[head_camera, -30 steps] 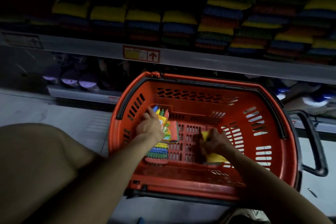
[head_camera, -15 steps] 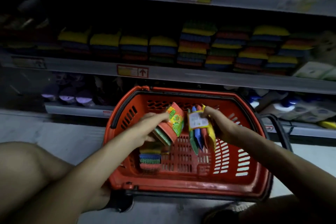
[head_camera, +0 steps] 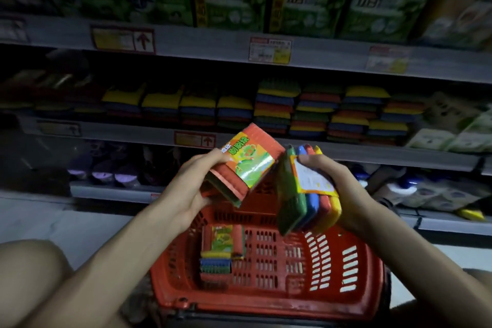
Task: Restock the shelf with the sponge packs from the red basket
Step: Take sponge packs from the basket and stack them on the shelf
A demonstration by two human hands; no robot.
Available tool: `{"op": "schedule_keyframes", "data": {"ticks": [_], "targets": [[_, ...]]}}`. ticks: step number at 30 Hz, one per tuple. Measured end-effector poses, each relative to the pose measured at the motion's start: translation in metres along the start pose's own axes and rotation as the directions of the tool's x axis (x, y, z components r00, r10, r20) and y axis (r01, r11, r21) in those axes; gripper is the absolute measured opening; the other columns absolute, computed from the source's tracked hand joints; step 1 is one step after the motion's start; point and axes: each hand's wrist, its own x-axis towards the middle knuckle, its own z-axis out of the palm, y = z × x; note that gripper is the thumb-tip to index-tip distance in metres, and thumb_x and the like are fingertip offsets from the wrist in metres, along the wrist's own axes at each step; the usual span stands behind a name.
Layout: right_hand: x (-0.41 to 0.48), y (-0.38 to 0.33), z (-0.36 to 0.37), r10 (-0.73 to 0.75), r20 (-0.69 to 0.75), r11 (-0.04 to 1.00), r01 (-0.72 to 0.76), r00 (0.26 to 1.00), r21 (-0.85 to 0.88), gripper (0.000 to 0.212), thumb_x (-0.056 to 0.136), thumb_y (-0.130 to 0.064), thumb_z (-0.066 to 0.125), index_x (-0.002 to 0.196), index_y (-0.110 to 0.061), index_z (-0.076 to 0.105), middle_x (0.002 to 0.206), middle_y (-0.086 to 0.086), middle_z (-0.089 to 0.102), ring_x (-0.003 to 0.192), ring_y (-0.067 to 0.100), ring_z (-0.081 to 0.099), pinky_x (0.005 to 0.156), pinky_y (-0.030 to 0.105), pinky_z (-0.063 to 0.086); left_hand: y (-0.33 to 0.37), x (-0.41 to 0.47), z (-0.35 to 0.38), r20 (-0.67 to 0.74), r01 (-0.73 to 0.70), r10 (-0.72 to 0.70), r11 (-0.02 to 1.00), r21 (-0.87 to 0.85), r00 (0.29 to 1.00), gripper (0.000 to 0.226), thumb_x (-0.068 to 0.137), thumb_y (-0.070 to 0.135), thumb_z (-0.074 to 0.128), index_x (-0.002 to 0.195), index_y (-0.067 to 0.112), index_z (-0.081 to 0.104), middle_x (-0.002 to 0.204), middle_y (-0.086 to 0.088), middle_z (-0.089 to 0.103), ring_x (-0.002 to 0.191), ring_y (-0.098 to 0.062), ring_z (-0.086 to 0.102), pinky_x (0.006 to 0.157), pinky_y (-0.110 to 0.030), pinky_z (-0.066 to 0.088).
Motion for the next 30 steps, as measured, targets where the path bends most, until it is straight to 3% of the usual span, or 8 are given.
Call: {"op": "schedule_keyframes", "data": {"ticks": [2, 4, 8, 12, 15, 20, 24, 30], "targets": [[-0.004, -0.012, -0.004, -0.087, 0.008, 0.979, 0.087, 0.996, -0.185, 0.039, 0.061, -0.022, 0.081, 0.098, -0.013, 0.073, 0.086, 0.014, 0.076, 0.073, 0.026, 0.075, 0.069, 0.032, 0.060, 0.006, 0.004, -0.002, -0.019, -0.068, 0.068, 0.998, -0.011, 0.998, 0.007, 0.088, 0.022, 0.071, 0.094, 0.019, 0.069, 0.087, -0.012, 0.072, 0.069, -0.022, 0.072, 0.062, -0.038, 0.059], [-0.011, -0.022, -0.003, -0.136, 0.117, 0.923, 0.169, 0.984, -0.346, 0.061, 0.068, -0.025, 0.079, 0.127, -0.033, 0.067, 0.113, 0.019, 0.073, 0.097, 0.039, 0.074, 0.087, 0.049, 0.059, 0.009, 0.006, -0.008, -0.026, -0.126, 0.125, 0.992, -0.029, 0.992, 0.013, 0.081, 0.024, 0.077, 0.092, 0.022, 0.071, 0.094, -0.017, 0.074, 0.079, -0.024, 0.073, 0.075, -0.044, 0.057], [-0.020, -0.017, 0.007, -0.192, 0.206, 0.891, 0.258, 0.960, -0.373, 0.079, 0.080, -0.020, 0.074, 0.145, -0.056, 0.046, 0.144, 0.003, 0.060, 0.115, 0.042, 0.068, 0.101, 0.068, 0.049, 0.010, 0.009, -0.016, -0.008, -0.225, 0.225, 0.974, -0.034, 0.974, 0.051, 0.071, 0.025, 0.074, 0.122, 0.021, 0.071, 0.115, -0.014, 0.076, 0.094, -0.022, 0.075, 0.086, -0.041, 0.059], [-0.019, -0.002, 0.020, -0.196, 0.287, 0.800, 0.322, 0.938, -0.506, 0.089, 0.081, -0.019, 0.077, 0.149, -0.058, 0.035, 0.128, -0.004, 0.070, 0.104, 0.034, 0.072, 0.093, 0.051, 0.059, 0.006, 0.008, -0.010, 0.032, -0.311, 0.313, 0.949, -0.058, 0.949, 0.066, 0.075, 0.019, 0.079, 0.137, 0.031, 0.058, 0.108, -0.004, 0.079, 0.091, -0.019, 0.077, 0.067, -0.029, 0.062], [-0.017, 0.005, 0.027, -0.223, 0.310, 0.738, 0.368, 0.924, -0.566, 0.095, 0.087, -0.014, 0.080, 0.151, -0.060, 0.026, 0.140, -0.020, 0.060, 0.117, 0.013, 0.068, 0.101, 0.030, 0.055, 0.002, 0.006, -0.009, 0.014, -0.387, 0.388, 0.922, -0.022, 0.922, 0.083, 0.073, 0.013, 0.088, 0.144, 0.033, 0.050, 0.110, -0.003, 0.078, 0.100, -0.022, 0.076, 0.073, -0.027, 0.061], [-0.014, 0.020, 0.033, -0.339, 0.327, 0.562, 0.469, 0.882, -0.681, 0.107, 0.086, -0.016, 0.082, 0.158, -0.051, 0.010, 0.164, -0.035, 0.017, 0.150, -0.011, 0.019, 0.119, 0.011, 0.023, 0.001, 0.001, -0.004, 0.041, -0.531, 0.530, 0.842, 0.100, 0.847, 0.105, 0.068, 0.008, 0.093, 0.153, 0.037, 0.038, 0.122, 0.004, 0.074, 0.109, -0.018, 0.074, 0.085, -0.031, 0.062], [-0.013, 0.030, 0.035, -0.381, 0.338, 0.479, 0.496, 0.861, -0.724, 0.111, 0.084, -0.021, 0.082, 0.160, -0.051, 0.007, 0.165, -0.033, 0.015, 0.154, -0.005, 0.017, 0.124, 0.036, 0.025, -0.002, -0.004, 0.000, 0.029, -0.595, 0.598, 0.791, 0.142, 0.801, 0.111, 0.063, 0.007, 0.091, 0.155, 0.038, 0.036, 0.127, 0.005, 0.068, 0.110, -0.017, 0.074, 0.088, -0.034, 0.062], [-0.015, 0.034, 0.042, -0.288, 0.270, 0.759, 0.390, 0.919, -0.521, 0.111, 0.087, -0.009, 0.080, 0.155, -0.058, 0.007, 0.142, -0.038, 0.050, 0.125, -0.001, 0.061, 0.097, 0.016, 0.050, 0.008, -0.002, 0.005, 0.056, -0.632, 0.633, 0.755, 0.173, 0.772, 0.106, 0.064, 0.010, 0.090, 0.152, 0.034, 0.037, 0.122, 0.000, 0.070, 0.104, -0.018, 0.075, 0.084, -0.030, 0.062]]}}
